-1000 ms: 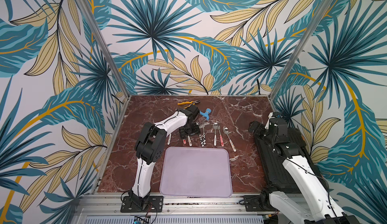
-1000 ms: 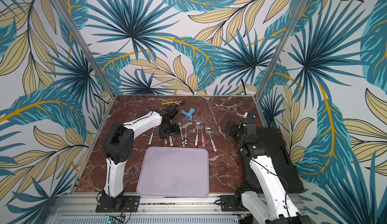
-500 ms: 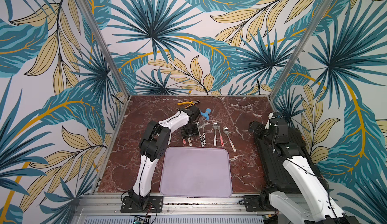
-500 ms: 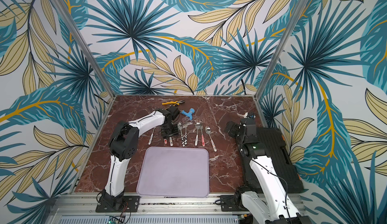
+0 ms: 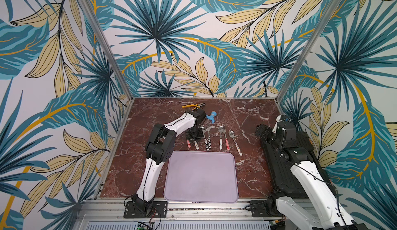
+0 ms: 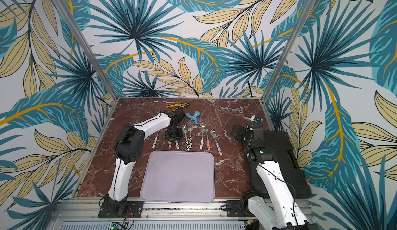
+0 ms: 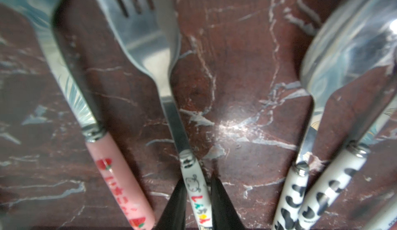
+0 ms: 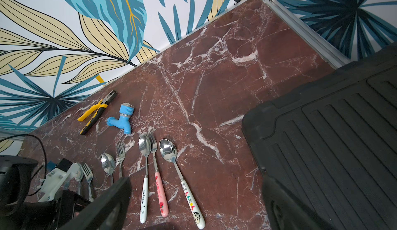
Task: Set the spoon and fork side by side
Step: Pick up the fork at the center of the board.
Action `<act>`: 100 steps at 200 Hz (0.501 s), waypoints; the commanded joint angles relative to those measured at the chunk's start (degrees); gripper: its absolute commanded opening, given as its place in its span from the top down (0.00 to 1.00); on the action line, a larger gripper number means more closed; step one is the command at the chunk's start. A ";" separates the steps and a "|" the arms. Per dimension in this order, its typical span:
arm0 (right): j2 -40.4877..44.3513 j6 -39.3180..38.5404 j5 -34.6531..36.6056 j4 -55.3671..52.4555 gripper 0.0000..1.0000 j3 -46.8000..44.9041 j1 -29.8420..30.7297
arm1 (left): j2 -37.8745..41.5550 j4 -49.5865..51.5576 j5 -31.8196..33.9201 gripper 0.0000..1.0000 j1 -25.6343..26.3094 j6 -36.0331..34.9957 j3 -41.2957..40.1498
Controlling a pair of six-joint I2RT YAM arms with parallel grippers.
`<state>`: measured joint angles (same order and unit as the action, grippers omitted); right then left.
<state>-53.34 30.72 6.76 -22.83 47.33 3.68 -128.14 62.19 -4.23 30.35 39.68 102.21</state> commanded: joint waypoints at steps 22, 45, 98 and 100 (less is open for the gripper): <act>0.96 0.70 -0.08 0.08 0.01 -1.32 -0.17 | -3.34 2.73 2.37 0.87 0.09 -2.30 0.77; 1.05 0.78 -0.08 0.09 0.01 -1.43 -0.17 | -3.04 2.91 2.73 0.93 0.12 -2.91 0.72; 1.23 0.80 -0.02 -0.10 0.01 -1.42 -0.12 | -0.70 2.32 3.01 1.00 0.14 -5.58 1.32; 1.29 0.78 -0.02 -0.11 0.00 -1.40 -0.16 | -0.58 2.30 3.09 1.00 0.08 -5.69 1.37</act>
<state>-53.10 30.94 6.76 -22.83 47.09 3.68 -128.31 62.87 -3.60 30.39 36.34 102.59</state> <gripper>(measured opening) 0.995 0.162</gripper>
